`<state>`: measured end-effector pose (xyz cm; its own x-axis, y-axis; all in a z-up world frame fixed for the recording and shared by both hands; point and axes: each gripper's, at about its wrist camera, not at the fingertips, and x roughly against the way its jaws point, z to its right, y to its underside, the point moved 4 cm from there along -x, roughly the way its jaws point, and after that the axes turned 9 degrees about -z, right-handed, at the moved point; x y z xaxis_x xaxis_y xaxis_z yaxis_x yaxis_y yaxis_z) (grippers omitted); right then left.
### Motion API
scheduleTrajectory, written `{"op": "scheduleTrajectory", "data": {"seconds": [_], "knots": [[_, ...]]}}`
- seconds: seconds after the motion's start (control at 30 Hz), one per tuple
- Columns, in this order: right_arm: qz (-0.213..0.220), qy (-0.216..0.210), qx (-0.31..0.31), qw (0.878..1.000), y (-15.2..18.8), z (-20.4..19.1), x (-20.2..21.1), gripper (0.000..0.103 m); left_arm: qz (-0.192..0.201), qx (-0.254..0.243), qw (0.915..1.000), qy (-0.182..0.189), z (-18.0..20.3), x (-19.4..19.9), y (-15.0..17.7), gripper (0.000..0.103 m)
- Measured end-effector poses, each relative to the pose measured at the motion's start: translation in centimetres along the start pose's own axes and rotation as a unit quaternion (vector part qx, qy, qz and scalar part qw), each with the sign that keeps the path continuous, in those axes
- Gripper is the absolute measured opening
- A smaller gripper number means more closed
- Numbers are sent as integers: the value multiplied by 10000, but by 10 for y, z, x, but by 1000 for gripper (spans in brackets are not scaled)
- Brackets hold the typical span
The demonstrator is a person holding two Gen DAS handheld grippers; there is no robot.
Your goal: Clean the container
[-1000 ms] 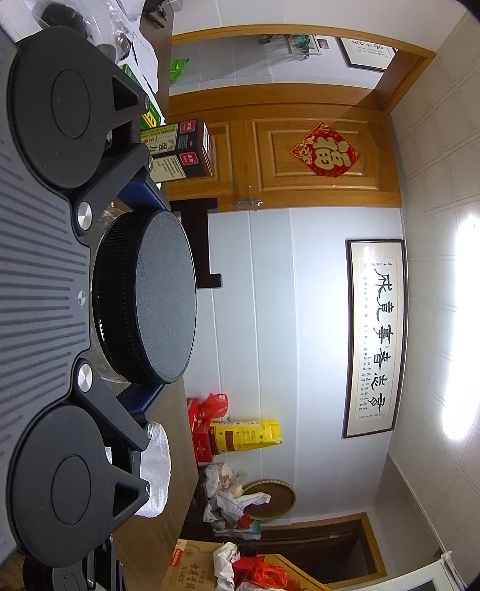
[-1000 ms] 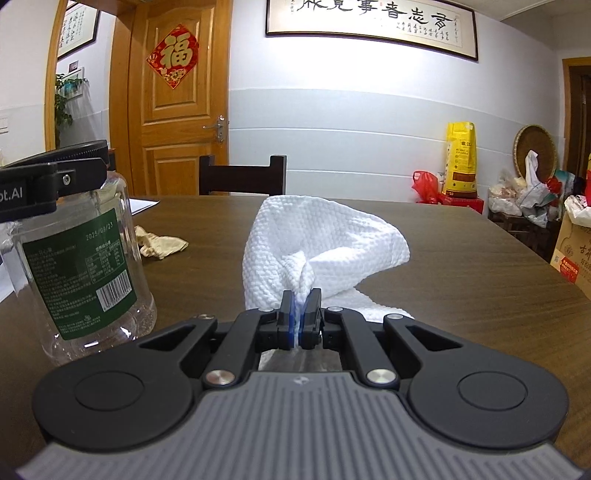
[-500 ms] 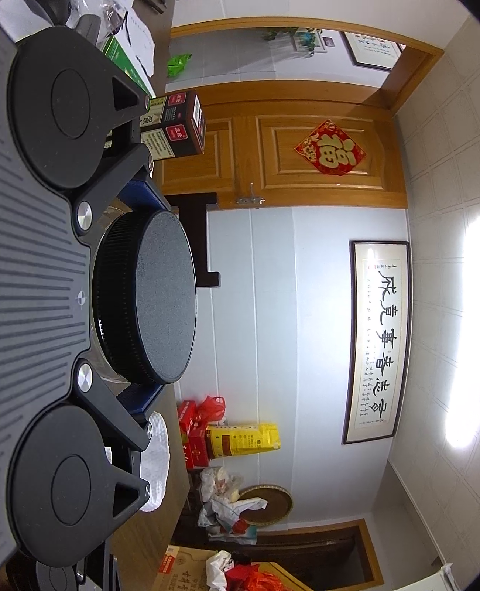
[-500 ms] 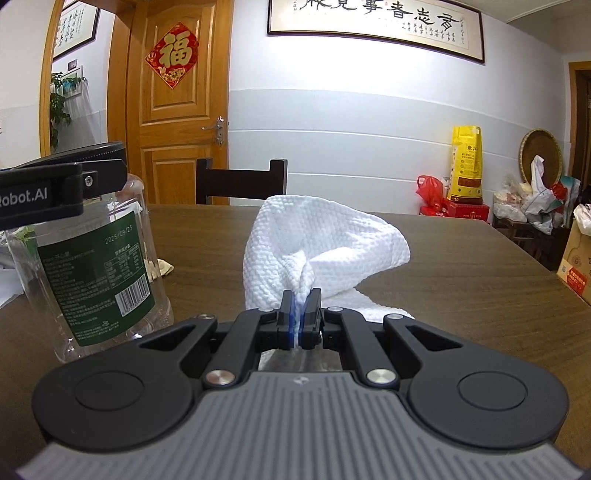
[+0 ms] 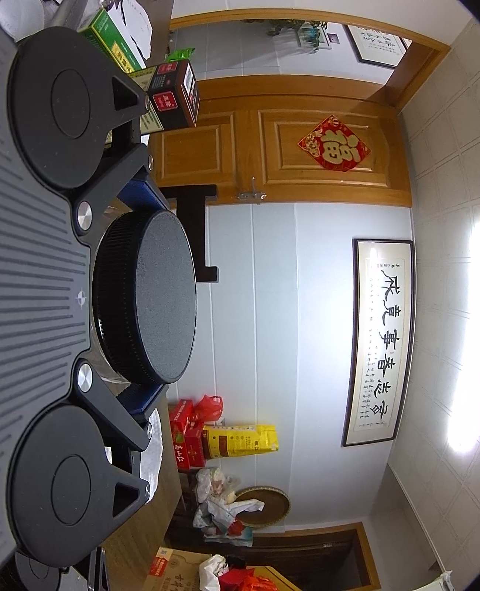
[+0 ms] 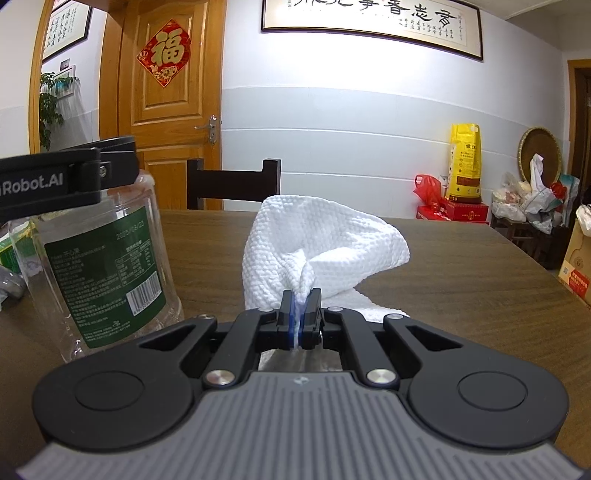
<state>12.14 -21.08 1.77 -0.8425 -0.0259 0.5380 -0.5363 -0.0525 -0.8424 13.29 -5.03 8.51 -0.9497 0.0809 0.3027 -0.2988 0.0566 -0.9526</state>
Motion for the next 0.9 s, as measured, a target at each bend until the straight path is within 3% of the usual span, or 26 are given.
{"op": "scheduleTrajectory", "data": {"seconds": [0.9], "knots": [[-120, 249, -76, 9996, -59, 10, -103, 6, -171, 102, 9996, -200, 4, -109, -20, 95]]}}
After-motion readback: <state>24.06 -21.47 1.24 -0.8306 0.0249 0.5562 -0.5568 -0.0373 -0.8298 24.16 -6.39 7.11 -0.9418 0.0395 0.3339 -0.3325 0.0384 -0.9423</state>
